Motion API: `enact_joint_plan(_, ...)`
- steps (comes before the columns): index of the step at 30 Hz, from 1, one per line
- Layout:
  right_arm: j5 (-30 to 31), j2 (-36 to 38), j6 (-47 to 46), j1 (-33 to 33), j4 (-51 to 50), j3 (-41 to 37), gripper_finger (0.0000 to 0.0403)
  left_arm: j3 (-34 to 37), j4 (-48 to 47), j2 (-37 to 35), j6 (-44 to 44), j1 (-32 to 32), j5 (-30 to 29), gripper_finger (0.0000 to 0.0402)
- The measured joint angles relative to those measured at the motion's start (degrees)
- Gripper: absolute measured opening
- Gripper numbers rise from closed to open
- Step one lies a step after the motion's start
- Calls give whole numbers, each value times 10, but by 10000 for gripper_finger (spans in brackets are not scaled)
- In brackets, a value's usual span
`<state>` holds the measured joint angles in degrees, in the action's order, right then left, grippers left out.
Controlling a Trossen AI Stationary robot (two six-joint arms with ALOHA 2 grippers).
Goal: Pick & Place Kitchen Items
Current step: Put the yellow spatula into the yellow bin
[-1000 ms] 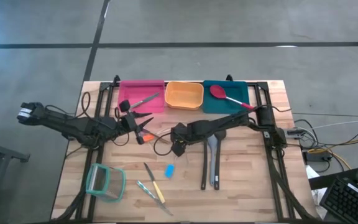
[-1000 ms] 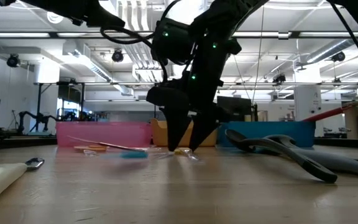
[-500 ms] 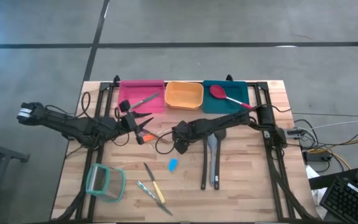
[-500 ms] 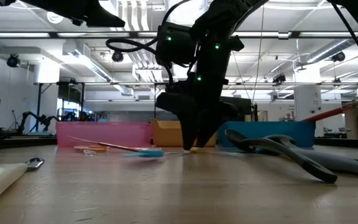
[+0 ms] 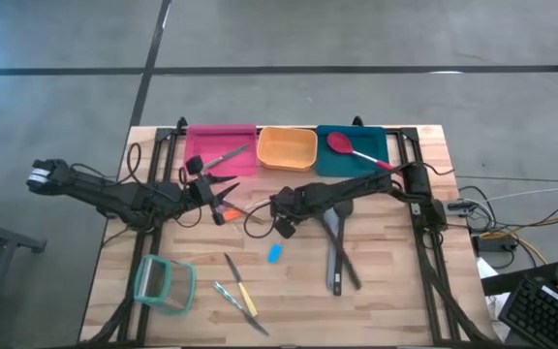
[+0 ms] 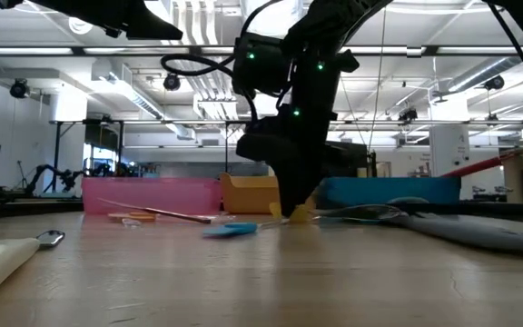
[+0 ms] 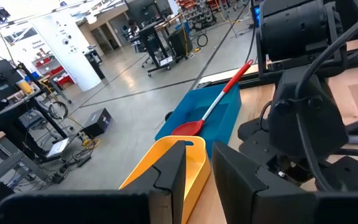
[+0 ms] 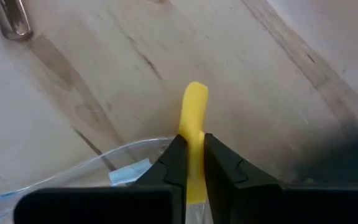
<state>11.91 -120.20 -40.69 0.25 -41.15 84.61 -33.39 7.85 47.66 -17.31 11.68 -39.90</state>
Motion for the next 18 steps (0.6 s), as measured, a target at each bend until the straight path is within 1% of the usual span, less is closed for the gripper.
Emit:
enact_joint_plan(4,-8,24,4,2,7,-1,21,0,0,0,0,0,0,83)
enact_joint_plan(11,-1,69,20,0,30,1,20,0,-1,0,0,0,0,83)
enact_joint_plan(14,-1,98,42,-5,47,2,19,0,-1,0,0,0,0,83)
enact_joint_plan(18,16,127,80,-24,60,2,19,0,-1,0,0,0,0,83)
